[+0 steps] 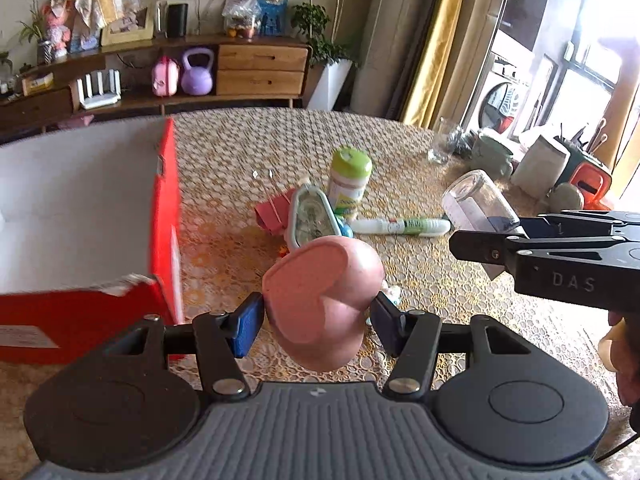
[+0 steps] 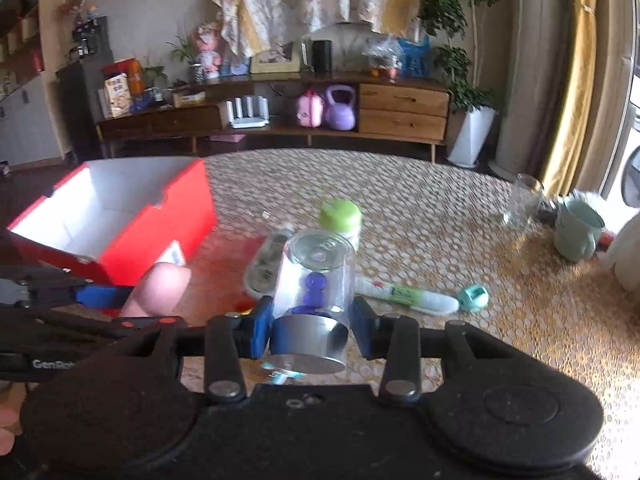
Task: Organize rigid objects
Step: 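Carry the pink heart dish and clear cup over the red box with both tools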
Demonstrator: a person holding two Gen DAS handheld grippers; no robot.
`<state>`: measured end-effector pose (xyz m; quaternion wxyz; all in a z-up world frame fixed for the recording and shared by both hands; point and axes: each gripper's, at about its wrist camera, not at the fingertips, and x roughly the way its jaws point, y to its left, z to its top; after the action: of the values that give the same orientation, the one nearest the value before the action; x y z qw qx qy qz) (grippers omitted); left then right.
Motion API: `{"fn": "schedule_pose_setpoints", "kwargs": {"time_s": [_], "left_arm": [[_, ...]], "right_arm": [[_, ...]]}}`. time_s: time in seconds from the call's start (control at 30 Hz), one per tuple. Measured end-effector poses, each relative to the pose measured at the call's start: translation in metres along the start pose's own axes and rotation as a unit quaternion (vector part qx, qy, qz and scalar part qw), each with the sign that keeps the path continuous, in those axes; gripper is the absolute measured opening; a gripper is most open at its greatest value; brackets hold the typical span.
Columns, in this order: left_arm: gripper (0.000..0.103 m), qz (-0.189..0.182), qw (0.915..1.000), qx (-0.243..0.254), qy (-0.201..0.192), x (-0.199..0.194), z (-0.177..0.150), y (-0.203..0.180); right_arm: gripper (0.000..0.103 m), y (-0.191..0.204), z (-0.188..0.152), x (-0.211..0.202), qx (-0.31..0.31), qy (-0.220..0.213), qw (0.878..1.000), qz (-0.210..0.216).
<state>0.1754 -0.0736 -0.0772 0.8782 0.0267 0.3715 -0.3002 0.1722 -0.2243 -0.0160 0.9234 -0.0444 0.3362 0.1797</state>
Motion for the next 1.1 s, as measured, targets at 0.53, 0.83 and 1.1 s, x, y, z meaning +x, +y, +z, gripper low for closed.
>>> {"fn": "schedule_pose_setpoints", "kwargs": {"time_s": [0.53, 0.83, 1.1], "left_arm": [[0.058, 0.039, 0.9989, -0.014, -0.022, -0.071, 0.034, 0.072], [0.058, 0.087, 0.9960, -0.012, -0.017, -0.077, 0.053, 0.127], [0.058, 0.133, 0.9910, 0.005, 0.011, -0.056, 0.068, 0.175]], "right_arm": [[0.041, 0.076, 0.051, -0.007, -0.066, -0.023, 0.996, 0.055], [0.041, 0.137, 0.078, 0.024, -0.106, -0.020, 0.990, 0.091], [0.041, 0.192, 0.088, 0.078, -0.157, 0.009, 0.983, 0.090]]}}
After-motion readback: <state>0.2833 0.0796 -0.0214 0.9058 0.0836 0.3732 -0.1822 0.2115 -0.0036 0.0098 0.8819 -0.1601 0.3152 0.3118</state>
